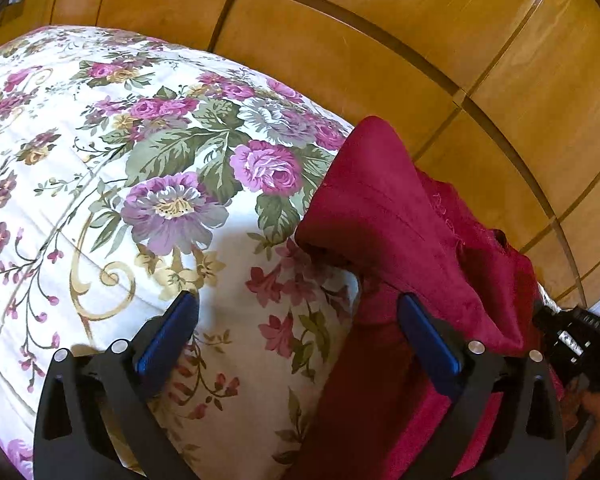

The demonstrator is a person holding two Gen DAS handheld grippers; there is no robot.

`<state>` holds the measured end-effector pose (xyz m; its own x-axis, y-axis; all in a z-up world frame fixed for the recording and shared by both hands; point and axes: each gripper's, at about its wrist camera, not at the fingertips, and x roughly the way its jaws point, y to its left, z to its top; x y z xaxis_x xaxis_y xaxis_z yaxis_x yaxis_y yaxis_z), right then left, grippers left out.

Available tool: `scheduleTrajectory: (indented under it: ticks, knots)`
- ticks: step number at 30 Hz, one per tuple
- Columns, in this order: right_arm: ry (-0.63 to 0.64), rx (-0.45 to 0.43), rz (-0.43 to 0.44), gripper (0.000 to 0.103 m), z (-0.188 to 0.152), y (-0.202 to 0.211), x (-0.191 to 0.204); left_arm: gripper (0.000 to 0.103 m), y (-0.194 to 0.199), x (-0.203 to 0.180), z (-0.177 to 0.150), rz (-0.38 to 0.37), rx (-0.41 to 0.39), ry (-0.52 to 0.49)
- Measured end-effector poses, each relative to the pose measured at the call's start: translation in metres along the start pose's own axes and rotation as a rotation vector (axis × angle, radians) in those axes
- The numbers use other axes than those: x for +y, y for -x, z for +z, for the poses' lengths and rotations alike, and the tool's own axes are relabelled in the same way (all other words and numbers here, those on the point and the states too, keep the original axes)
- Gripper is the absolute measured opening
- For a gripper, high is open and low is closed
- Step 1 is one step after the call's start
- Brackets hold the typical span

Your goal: Fold small clothes

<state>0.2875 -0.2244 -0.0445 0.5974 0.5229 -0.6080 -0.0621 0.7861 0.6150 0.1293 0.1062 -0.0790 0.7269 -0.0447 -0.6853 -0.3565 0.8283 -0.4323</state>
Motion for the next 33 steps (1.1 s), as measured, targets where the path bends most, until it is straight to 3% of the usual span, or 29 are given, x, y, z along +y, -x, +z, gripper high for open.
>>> scheduleTrajectory:
  ticks: [2,5,9,12,15,18,20,24,31,33]
  knots:
    - [-0.002,-0.081,0.002,0.008,0.004,0.017,0.002,0.099,-0.002,0.000,0.001,-0.003,-0.002,0.001]
    - [-0.020,-0.172,-0.076,0.007,0.006,0.041,-0.005,0.099,-0.004,-0.002,0.002,-0.002,-0.004,0.001]
    - [-0.161,-0.073,-0.191,0.008,-0.007,0.019,-0.047,0.099,-0.004,-0.002,0.002,-0.001,-0.002,0.001]
    - [-0.295,-0.045,-0.139,0.007,-0.019,0.007,-0.071,0.099,-0.005,-0.004,0.003,0.014,0.008,-0.007]
    - [-0.254,-0.039,-0.161,0.007,-0.016,0.006,-0.065,0.099,-0.001,-0.010,0.009,0.027,0.032,-0.007]
    - [-0.240,-0.032,-0.161,0.008,-0.017,0.005,-0.062,0.099,0.000,-0.019,0.023,-0.025,0.012,0.031]
    - [-0.249,-0.033,-0.157,0.008,-0.017,0.005,-0.062,0.099,-0.006,-0.029,0.034,0.018,-0.014,0.005]
    - [-0.207,-0.046,-0.203,0.007,-0.013,0.024,-0.059,0.100,-0.055,-0.035,0.040,0.139,0.076,-0.079]
    - [-0.218,0.006,-0.209,0.008,-0.018,0.019,-0.064,0.100,-0.056,-0.037,0.040,0.158,0.041,-0.100]
    - [-0.234,0.013,-0.157,0.024,-0.018,0.022,-0.067,0.100,-0.055,-0.036,0.040,0.143,0.035,-0.093]
